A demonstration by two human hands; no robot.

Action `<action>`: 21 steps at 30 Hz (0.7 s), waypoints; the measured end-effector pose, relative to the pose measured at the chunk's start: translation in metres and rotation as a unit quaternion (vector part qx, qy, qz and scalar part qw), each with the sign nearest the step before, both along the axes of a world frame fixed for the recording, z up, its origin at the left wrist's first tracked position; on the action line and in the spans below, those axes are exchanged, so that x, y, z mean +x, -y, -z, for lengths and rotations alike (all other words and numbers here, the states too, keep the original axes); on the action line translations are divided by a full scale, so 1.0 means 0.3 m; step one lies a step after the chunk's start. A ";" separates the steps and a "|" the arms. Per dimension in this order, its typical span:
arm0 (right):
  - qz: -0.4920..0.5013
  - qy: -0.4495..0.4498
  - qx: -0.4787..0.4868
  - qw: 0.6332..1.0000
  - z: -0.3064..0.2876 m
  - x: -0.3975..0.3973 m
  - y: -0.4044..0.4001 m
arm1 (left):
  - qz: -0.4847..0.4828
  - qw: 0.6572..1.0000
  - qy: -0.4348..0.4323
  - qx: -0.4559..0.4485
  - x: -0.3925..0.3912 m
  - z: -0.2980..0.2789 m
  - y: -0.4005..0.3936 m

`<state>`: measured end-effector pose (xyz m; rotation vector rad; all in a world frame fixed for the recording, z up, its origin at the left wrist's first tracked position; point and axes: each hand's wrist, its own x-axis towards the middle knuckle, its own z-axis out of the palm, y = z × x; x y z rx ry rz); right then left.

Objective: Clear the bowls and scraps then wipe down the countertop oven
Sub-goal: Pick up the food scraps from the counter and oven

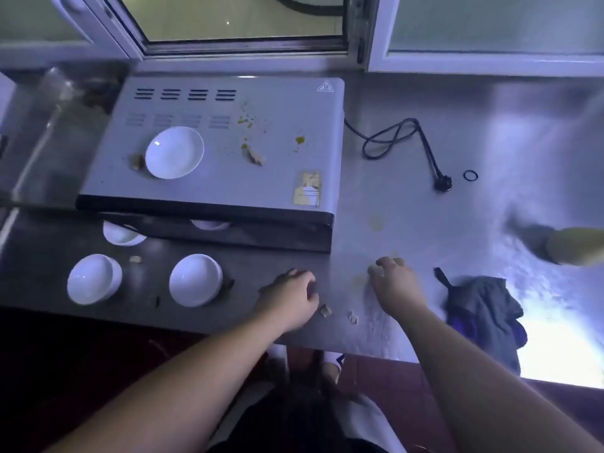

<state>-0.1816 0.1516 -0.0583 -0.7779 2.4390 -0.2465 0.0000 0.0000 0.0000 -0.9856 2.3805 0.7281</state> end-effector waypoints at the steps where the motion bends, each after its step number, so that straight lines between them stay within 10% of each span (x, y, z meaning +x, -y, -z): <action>1: -0.005 0.009 0.000 1.000 0.006 -0.004 0.007 | -0.025 0.999 -0.002 0.020 -0.005 0.012 0.006; 21: -0.029 0.035 -0.023 0.999 0.029 0.155 -0.030 | -0.293 0.927 -0.087 0.217 0.066 0.098 0.031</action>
